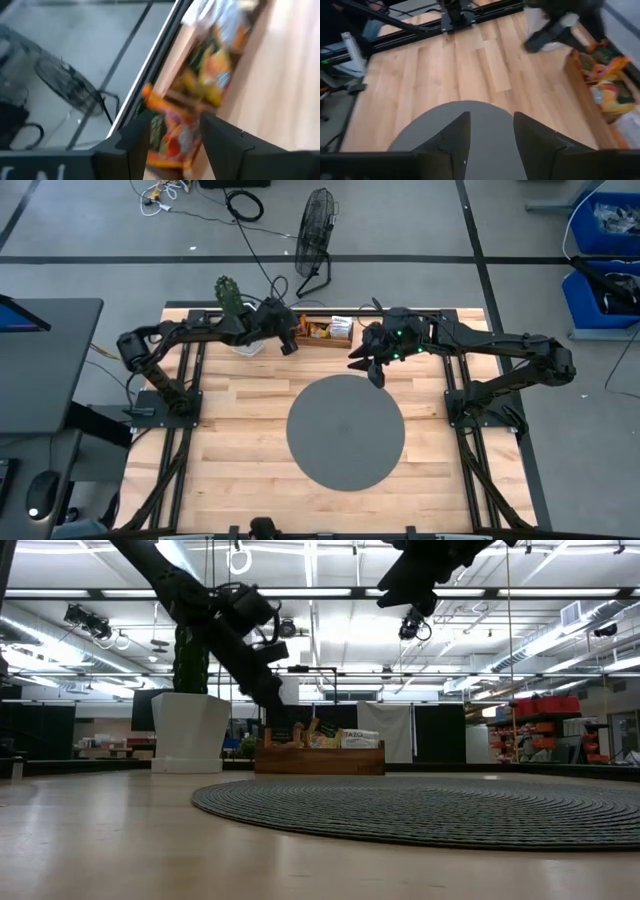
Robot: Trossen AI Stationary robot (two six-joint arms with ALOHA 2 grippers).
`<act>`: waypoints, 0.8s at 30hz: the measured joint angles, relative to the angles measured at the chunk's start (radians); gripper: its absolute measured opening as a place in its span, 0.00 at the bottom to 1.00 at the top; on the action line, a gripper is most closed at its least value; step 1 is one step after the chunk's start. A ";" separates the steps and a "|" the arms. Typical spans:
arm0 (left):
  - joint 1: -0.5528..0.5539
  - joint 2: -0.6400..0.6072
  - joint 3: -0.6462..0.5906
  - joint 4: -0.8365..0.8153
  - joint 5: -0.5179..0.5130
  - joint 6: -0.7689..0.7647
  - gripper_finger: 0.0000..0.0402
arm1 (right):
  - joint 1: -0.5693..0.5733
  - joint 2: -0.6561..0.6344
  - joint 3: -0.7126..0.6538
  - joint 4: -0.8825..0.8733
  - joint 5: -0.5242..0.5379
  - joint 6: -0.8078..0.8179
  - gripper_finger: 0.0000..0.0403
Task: Pick & Place Tea
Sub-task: Return to Home Position
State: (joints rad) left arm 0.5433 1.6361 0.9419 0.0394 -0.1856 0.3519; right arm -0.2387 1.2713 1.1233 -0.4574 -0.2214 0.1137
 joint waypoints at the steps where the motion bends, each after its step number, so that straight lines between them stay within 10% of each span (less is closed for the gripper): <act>1: -0.018 -0.009 0.000 0.006 -0.015 0.001 0.44 | -0.005 0.000 0.000 0.000 0.005 -0.003 0.39; 12: -0.259 -0.197 0.001 0.014 0.025 -0.414 0.36 | -0.061 -0.033 0.000 -0.148 0.002 -0.098 0.39; 24: -0.560 -0.202 -0.077 0.273 0.107 -0.687 0.02 | -0.086 -0.124 -0.134 -0.058 -0.046 -0.078 0.39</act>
State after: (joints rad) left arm -0.0163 1.4346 0.8650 0.3120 -0.0786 -0.3352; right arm -0.3244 1.1471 0.9892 -0.5156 -0.2674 0.0361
